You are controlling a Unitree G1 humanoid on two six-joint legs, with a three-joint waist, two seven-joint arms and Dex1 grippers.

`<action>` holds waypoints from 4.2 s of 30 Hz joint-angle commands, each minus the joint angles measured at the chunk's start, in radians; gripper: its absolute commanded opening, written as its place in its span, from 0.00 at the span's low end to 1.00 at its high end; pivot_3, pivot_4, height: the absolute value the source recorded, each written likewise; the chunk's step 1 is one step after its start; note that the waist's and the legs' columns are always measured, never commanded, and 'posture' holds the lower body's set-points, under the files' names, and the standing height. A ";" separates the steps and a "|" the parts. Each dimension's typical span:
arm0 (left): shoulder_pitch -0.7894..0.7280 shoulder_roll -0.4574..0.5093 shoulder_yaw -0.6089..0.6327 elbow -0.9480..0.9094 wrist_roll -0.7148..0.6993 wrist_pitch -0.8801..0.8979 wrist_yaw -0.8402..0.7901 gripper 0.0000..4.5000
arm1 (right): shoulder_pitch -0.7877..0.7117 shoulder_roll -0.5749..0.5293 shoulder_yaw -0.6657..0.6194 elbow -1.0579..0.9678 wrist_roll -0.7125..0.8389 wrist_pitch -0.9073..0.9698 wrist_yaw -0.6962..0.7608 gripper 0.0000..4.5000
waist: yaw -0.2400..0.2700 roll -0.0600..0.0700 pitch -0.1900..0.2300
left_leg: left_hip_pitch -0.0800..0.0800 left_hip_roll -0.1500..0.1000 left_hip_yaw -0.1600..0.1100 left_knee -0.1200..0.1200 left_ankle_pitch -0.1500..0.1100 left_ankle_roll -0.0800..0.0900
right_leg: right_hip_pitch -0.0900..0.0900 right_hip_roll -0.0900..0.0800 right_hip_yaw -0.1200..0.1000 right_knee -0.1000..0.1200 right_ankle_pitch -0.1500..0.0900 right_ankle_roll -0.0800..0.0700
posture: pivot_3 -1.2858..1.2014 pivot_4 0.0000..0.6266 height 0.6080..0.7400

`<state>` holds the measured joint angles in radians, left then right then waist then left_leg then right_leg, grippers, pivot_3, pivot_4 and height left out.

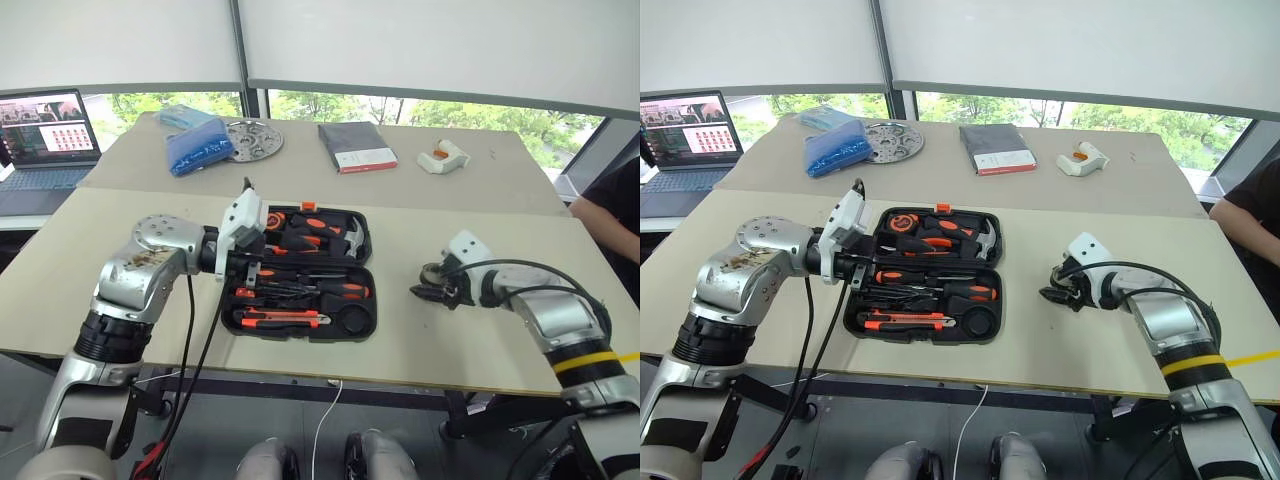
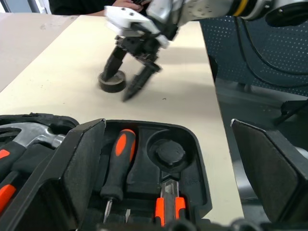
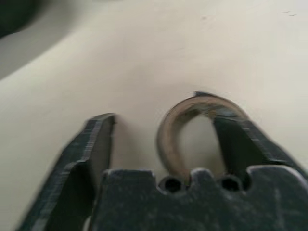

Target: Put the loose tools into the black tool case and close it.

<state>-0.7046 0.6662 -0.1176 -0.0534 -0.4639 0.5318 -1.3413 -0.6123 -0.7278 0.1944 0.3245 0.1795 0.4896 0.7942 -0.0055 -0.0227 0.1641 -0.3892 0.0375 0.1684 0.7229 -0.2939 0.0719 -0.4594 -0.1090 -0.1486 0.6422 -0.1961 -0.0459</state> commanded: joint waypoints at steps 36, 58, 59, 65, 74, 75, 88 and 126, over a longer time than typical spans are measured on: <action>0.076 0.101 0.035 0.037 0.071 -0.102 -0.002 1.00 | 0.086 -0.003 -0.028 -0.797 0.362 0.459 0.170 0.51 | 0.006 0.002 0.001 | -0.001 -0.002 -0.002 -0.001 -0.001 0.001 | -0.001 -0.002 -0.001 0.000 0.000 0.000 | 0.52 0.24 0.84; 0.125 0.089 0.084 0.433 0.257 -0.259 0.197 0.02 | 0.005 0.071 0.043 -0.187 0.034 -0.097 0.255 0.00 | 0.001 0.002 0.002 | -0.001 -0.003 0.000 -0.003 -0.001 0.001 | -0.002 -0.003 -0.002 0.000 0.000 0.000 | 0.52 0.24 0.84; 0.120 0.080 0.069 0.422 0.254 -0.254 0.176 0.02 | 0.023 0.062 0.036 -0.218 0.056 -0.107 0.294 0.00 | -0.001 0.002 0.001 | -0.001 -0.003 0.000 -0.003 -0.001 0.000 | -0.002 -0.003 -0.002 0.001 0.000 0.000 | 0.52 0.24 0.84; 0.103 0.030 0.016 0.360 0.234 -0.219 0.086 0.02 | 0.117 0.024 -0.017 -0.374 0.127 -0.068 0.369 0.00 | 0.010 0.002 0.002 | -0.002 -0.004 0.000 -0.004 -0.001 0.001 | -0.002 -0.003 -0.002 0.000 -0.001 0.001 | 0.52 0.24 0.84; 0.152 -0.010 -0.052 0.175 0.207 -0.144 0.023 0.02 | 0.289 -0.041 -0.108 -0.551 0.151 -0.004 0.350 0.00 | 0.020 0.002 0.002 | -0.003 -0.004 -0.001 -0.003 -0.001 0.001 | -0.002 -0.005 -0.003 -0.001 -0.002 0.002 | 0.52 0.24 0.84; 0.160 -0.012 -0.058 0.165 0.213 -0.147 0.024 0.02 | 0.311 -0.049 -0.122 -0.562 0.150 -0.001 0.346 0.00 | 0.019 0.002 0.002 | -0.003 -0.004 -0.001 -0.003 -0.001 0.001 | -0.002 -0.005 -0.003 0.000 -0.002 0.002 | 0.52 0.24 0.84; 0.170 0.072 0.031 0.314 0.246 -0.162 0.038 0.13 | 0.427 -0.112 -0.253 -0.572 0.134 0.058 0.302 0.13 | 0.020 0.002 0.002 | -0.002 -0.004 -0.002 -0.003 -0.001 0.002 | -0.001 -0.005 -0.002 0.000 -0.002 0.002 | 0.52 0.24 0.84; -0.452 -0.213 0.183 1.167 0.293 0.077 0.392 0.00 | -0.292 0.216 -0.176 0.149 0.082 0.406 -0.046 0.00 | -0.022 0.000 0.002 | -0.001 -0.004 0.000 0.004 -0.001 0.001 | 0.000 -0.006 -0.001 0.010 -0.001 0.003 | 0.52 0.24 0.84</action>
<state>-1.1651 0.4639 0.0569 1.1458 -0.1676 0.6727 -0.9571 -0.9061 -0.5175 0.0304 0.5104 0.2507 0.9224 0.7442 -0.0279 -0.0227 0.1665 -0.3896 0.0331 0.1688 0.7268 -0.2945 0.0724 -0.4596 -0.1156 -0.1494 0.6533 -0.1974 -0.0427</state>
